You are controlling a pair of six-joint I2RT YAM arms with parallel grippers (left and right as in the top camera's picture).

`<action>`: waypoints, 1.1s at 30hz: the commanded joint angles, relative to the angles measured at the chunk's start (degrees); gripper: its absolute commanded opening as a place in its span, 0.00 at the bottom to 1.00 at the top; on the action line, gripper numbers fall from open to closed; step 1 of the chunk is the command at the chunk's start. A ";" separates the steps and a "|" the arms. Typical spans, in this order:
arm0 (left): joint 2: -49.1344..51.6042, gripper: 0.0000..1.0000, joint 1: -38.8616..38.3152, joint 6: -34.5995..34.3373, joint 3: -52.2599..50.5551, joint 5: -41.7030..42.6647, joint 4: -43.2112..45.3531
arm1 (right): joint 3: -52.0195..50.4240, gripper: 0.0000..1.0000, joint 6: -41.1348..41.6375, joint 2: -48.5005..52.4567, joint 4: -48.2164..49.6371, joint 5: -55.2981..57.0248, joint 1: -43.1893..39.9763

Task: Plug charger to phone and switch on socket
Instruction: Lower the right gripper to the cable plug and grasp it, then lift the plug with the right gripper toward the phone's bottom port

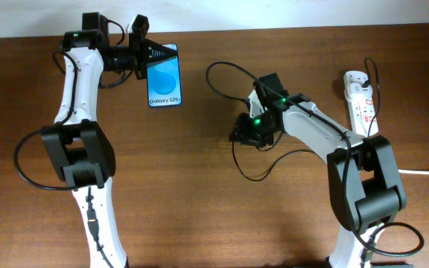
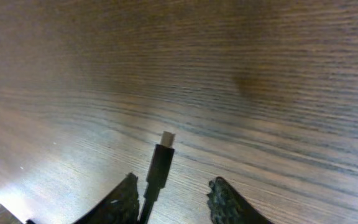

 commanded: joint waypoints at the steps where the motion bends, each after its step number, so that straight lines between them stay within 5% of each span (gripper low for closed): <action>1: -1.09 0.00 0.28 -0.31 0.42 2.99 -0.09 | -0.20 0.51 1.97 1.01 0.20 0.98 0.26; 10: -1.09 0.00 0.31 -0.28 0.42 2.75 -0.07 | -0.22 0.49 11.96 1.18 2.71 -4.94 0.90; 12: -1.09 0.00 0.31 -0.28 0.42 2.56 -0.09 | -0.22 0.37 16.17 2.80 4.04 -8.33 2.01; 21: -1.09 0.00 0.28 -0.28 0.42 2.56 -0.11 | -0.22 0.25 19.41 8.52 9.03 -19.02 1.97; 24: -1.09 0.00 0.28 -0.31 0.42 2.56 -0.13 | -0.22 0.04 19.54 8.52 9.77 -19.61 1.97; 30: -1.09 0.00 0.28 -0.31 0.42 3.13 -1.42 | -0.20 0.04 0.87 -6.71 8.76 -23.89 1.81; 31: -1.09 0.00 0.28 -0.31 0.42 3.13 -2.19 | -0.20 0.04 -6.91 -20.55 6.05 -23.47 1.25; 33: -1.09 0.00 0.28 -0.28 0.42 3.13 -3.04 | -0.26 0.04 -13.73 -31.71 -4.87 -21.16 -1.33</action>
